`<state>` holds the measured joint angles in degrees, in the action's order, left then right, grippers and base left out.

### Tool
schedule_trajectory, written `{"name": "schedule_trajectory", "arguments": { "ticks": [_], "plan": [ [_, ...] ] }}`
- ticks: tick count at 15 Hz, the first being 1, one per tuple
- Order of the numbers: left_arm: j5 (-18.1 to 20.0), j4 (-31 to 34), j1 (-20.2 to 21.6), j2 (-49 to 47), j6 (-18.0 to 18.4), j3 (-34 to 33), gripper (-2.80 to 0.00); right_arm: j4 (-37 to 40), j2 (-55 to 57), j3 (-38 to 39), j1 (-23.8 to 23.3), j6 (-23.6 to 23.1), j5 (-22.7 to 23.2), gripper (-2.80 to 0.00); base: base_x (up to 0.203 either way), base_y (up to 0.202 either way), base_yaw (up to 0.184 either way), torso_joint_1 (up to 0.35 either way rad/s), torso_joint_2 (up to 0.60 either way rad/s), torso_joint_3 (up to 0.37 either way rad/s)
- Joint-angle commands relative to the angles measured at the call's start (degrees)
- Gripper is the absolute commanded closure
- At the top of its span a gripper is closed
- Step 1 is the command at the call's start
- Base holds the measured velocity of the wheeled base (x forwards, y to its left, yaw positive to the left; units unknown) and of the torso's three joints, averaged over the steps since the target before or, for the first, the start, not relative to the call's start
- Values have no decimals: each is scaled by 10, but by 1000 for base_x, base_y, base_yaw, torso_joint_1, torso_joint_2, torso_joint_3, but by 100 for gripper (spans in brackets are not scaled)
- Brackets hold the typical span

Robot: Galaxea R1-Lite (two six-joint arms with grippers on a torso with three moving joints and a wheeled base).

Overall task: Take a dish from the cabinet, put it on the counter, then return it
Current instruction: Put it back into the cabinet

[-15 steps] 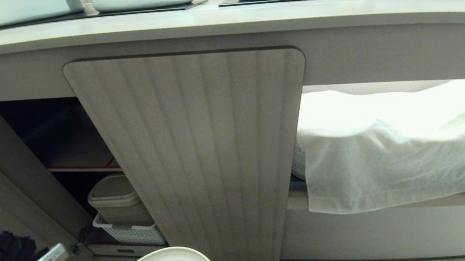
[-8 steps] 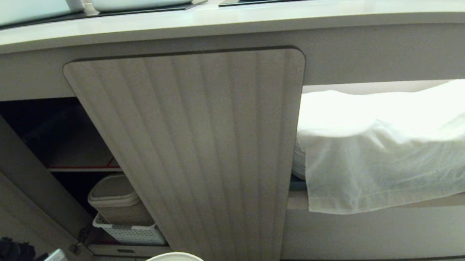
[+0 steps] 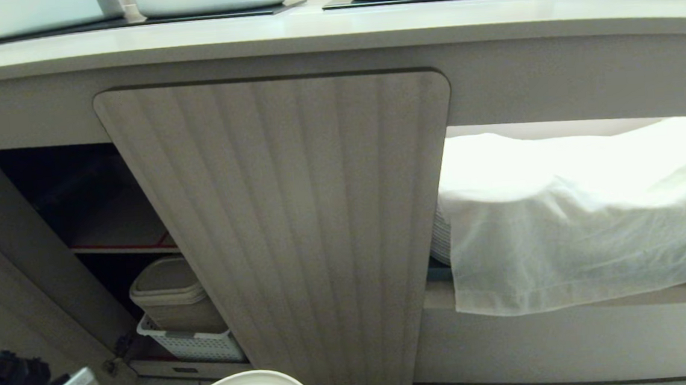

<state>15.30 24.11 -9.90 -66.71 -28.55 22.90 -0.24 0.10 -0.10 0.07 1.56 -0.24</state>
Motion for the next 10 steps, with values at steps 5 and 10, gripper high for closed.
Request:
{"name": "schedule_trajectory", "arguments": {
  "ticks": [5,10],
  "plan": [
    [2,-12,1,-4,-2,-4,0,0,0,0,0,0,0,0,0,0,0,0,0,0],
    [2,-13,1,-5,-1,-8,0,0,0,0,0,0,0,0,0,0,0,0,0,0]
  ]
}}
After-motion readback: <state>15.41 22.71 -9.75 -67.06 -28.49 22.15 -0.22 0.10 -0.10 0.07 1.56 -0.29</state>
